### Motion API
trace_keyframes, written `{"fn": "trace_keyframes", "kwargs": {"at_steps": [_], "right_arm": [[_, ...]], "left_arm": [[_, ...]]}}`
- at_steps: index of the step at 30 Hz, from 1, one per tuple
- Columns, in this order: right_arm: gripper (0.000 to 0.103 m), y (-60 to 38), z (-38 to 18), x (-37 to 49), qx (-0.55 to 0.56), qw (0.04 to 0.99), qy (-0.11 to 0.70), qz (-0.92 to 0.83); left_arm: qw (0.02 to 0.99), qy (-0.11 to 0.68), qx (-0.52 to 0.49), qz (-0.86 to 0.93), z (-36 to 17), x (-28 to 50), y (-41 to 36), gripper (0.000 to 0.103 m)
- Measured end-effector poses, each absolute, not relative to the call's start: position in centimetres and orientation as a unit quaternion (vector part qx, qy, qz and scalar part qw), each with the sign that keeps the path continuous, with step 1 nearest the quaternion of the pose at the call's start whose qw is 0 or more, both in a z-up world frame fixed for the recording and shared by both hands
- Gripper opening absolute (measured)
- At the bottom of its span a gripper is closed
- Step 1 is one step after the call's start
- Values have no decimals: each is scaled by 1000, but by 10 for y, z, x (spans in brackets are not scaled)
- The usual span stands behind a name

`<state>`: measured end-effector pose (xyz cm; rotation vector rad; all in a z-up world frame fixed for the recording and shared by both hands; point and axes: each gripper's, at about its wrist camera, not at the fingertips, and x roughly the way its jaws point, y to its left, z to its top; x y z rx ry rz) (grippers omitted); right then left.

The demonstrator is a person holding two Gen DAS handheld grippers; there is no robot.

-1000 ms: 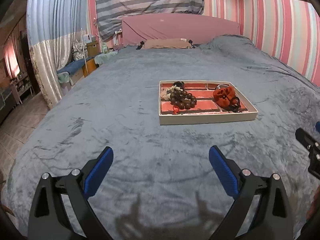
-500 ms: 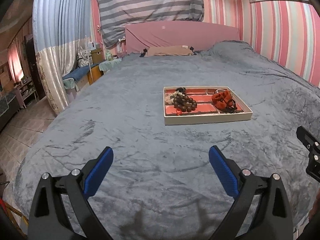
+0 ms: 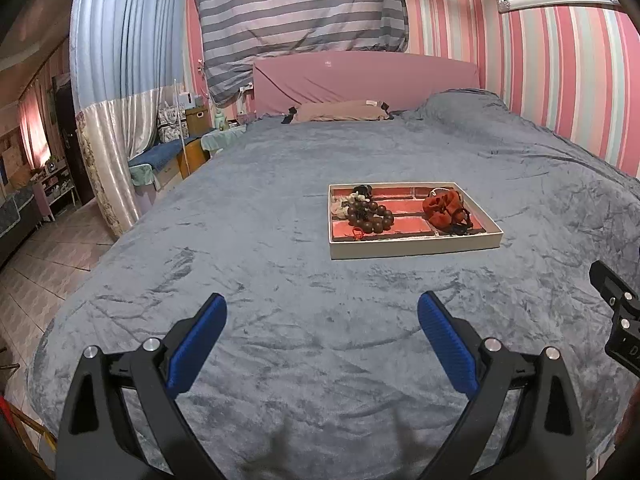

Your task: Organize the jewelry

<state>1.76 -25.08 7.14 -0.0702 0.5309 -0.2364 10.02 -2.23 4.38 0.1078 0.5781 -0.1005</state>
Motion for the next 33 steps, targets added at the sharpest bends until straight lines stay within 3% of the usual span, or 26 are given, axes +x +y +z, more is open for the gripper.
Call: {"fn": "trace_keyframes", "kwargs": {"at_steps": [33], "right_arm": [[99,-255,68,19,-32,957,261,-121]], "left_arm": [[960,270,56,-39,46,99,-26,94]]}}
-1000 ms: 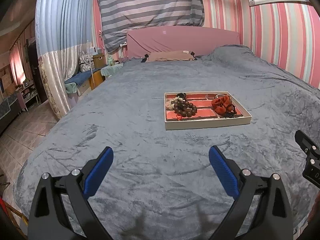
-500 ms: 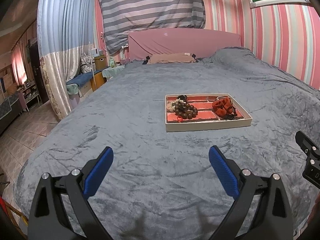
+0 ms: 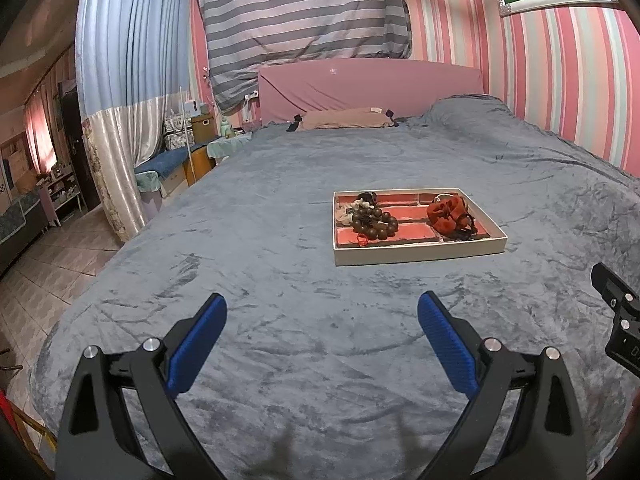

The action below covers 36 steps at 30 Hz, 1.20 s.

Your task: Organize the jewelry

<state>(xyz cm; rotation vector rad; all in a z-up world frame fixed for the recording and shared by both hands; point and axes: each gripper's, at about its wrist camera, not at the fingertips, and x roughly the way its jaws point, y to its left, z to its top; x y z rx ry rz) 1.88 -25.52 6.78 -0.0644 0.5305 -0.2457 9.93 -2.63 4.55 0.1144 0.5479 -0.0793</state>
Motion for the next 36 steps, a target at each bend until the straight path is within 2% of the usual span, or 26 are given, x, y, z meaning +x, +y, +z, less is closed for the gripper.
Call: {"fn": "trace_keyframes", "kwargs": {"at_steps": [36], "right_arm": [[99,-255,68,20,-30,957,260,-121]], "left_arm": [[962,265,56,-32,48,99,-23,94]]}}
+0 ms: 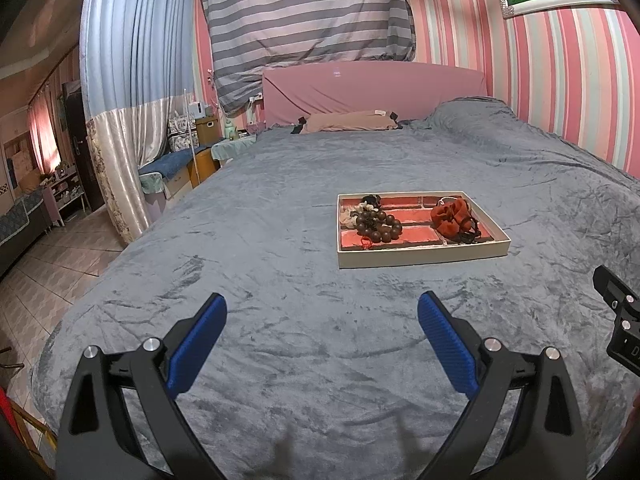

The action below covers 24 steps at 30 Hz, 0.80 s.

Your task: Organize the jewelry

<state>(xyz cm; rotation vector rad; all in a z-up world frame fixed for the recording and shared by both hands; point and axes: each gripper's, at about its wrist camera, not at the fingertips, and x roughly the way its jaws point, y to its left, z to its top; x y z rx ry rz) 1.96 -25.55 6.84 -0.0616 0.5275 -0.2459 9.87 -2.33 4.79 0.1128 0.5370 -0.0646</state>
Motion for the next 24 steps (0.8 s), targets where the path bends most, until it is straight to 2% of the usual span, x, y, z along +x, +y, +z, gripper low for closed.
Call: {"fn": "trace_keyframes", "kwargs": {"at_steps": [24], "right_arm": [[99,-257,66,20,-28,958,259,-121]], "left_arm": [[963,263,57,-30,46,97,-24,94]]}}
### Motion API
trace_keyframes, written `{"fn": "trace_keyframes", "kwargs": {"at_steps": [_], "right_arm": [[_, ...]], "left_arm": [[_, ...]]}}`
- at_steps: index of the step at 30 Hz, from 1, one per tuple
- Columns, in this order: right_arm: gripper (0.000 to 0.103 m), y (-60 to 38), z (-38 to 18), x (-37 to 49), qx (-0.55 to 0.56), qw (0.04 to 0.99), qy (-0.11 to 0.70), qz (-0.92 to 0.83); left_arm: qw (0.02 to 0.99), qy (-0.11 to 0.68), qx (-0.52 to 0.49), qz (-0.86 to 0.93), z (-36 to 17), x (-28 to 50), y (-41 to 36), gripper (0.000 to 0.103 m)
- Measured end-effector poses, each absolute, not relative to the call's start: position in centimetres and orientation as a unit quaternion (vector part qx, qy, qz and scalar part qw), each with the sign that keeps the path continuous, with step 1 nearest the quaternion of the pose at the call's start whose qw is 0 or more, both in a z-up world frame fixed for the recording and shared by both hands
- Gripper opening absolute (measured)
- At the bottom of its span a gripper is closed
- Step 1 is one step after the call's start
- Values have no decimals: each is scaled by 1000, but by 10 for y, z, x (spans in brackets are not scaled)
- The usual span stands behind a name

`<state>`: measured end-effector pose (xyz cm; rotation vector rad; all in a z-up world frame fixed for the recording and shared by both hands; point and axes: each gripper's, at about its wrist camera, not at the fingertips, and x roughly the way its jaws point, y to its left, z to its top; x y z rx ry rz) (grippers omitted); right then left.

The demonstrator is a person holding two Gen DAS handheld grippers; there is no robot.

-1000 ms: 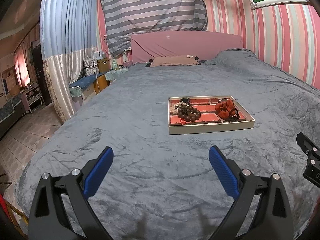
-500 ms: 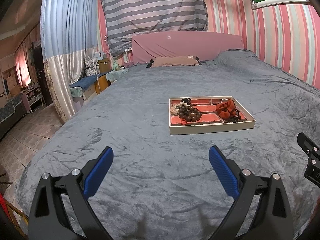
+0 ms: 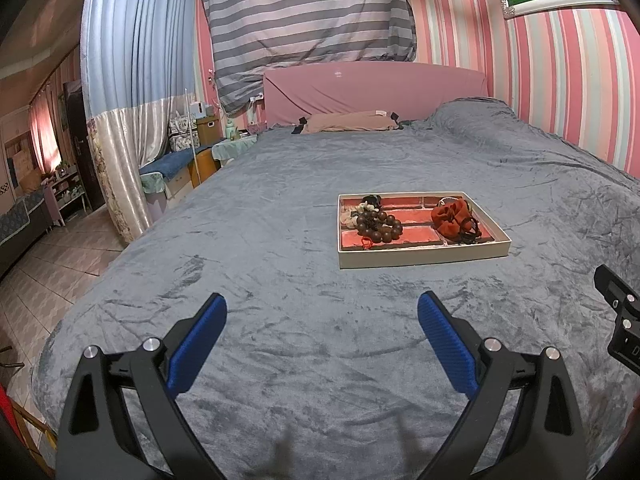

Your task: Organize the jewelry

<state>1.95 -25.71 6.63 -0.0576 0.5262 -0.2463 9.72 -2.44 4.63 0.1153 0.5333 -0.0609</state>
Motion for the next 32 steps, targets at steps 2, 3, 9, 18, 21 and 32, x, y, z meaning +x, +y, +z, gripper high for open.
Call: {"fn": "trace_keyframes", "kwargs": {"at_steps": [2,3,9,18,21,32], "right_arm": [[99,-257,67,20,-29,958,259,-122],[99,-257,67,20,-30,958,259,-122],[99,-257,67,19,-30,958,259,-122],[99,-258,66,19,-30,958,258,-123],[99,-258,66,18,-29,958,257,-123],[99,-258,66,19,-31,958,257,-124]], "left_arm": [[963,263,57,-29,47,97,-24,94],[963,263,56,-30,47,97,-24,94],[962,264,55,-31,46,97,-24,94],[963,263,56,-30,46,97,-25,94],[963,261,57,-29,46,96,-26,94],[961,269,50,-37,46,98,-28,94]]}}
